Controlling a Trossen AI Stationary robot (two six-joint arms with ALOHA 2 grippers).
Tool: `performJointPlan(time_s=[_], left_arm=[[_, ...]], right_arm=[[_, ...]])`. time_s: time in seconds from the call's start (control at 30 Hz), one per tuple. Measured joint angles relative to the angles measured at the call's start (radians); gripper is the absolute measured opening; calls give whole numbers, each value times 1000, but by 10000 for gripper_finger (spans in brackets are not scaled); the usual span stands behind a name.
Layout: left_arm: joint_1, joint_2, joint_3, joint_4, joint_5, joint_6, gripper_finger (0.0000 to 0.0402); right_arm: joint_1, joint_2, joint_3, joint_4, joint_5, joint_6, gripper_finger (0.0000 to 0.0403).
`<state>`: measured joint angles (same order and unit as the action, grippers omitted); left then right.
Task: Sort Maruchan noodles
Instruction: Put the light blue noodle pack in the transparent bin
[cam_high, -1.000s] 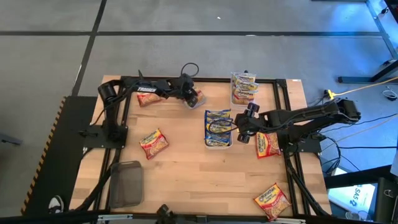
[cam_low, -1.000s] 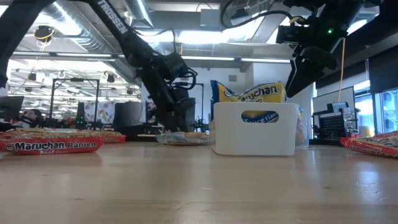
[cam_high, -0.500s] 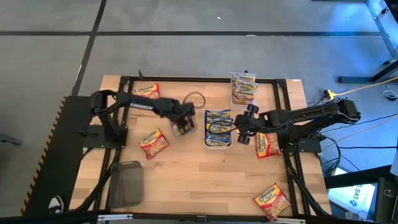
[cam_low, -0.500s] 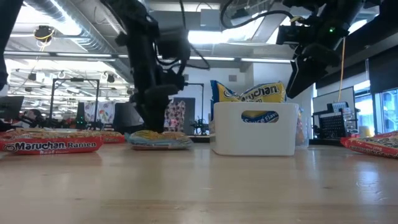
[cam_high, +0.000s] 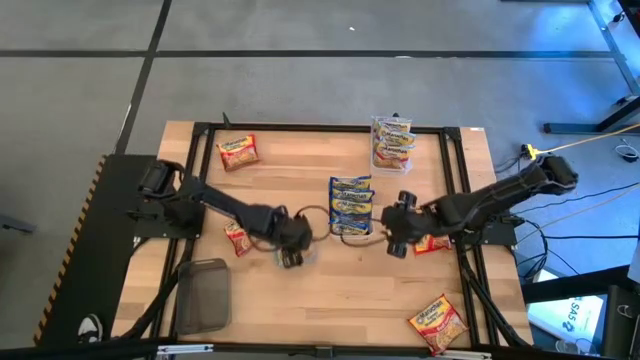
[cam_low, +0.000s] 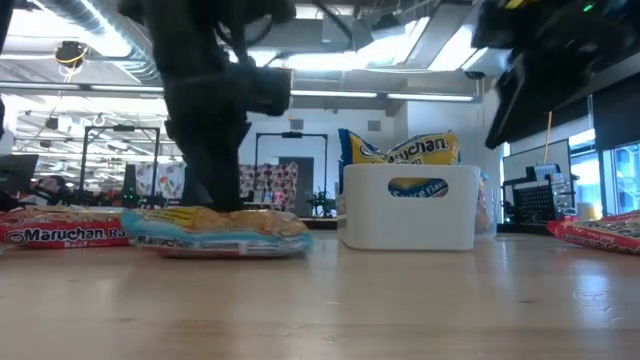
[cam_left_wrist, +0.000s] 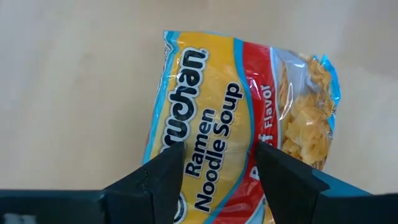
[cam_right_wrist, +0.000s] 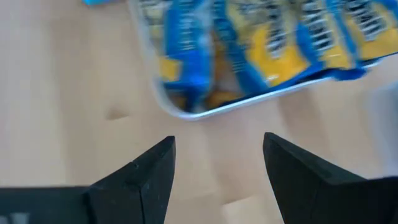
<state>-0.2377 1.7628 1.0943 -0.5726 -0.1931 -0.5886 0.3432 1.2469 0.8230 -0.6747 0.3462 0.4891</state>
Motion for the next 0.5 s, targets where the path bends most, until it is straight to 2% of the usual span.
performJointPlan(time_s=[0.27, 0.5], left_arm=[[-157, 69, 4, 223, -16, -27, 194], [-252, 139, 1, 500, -7, 152, 194]], right_arm=[[237, 9, 0, 117, 43, 208, 218], [379, 73, 0, 332, 85, 246, 218]])
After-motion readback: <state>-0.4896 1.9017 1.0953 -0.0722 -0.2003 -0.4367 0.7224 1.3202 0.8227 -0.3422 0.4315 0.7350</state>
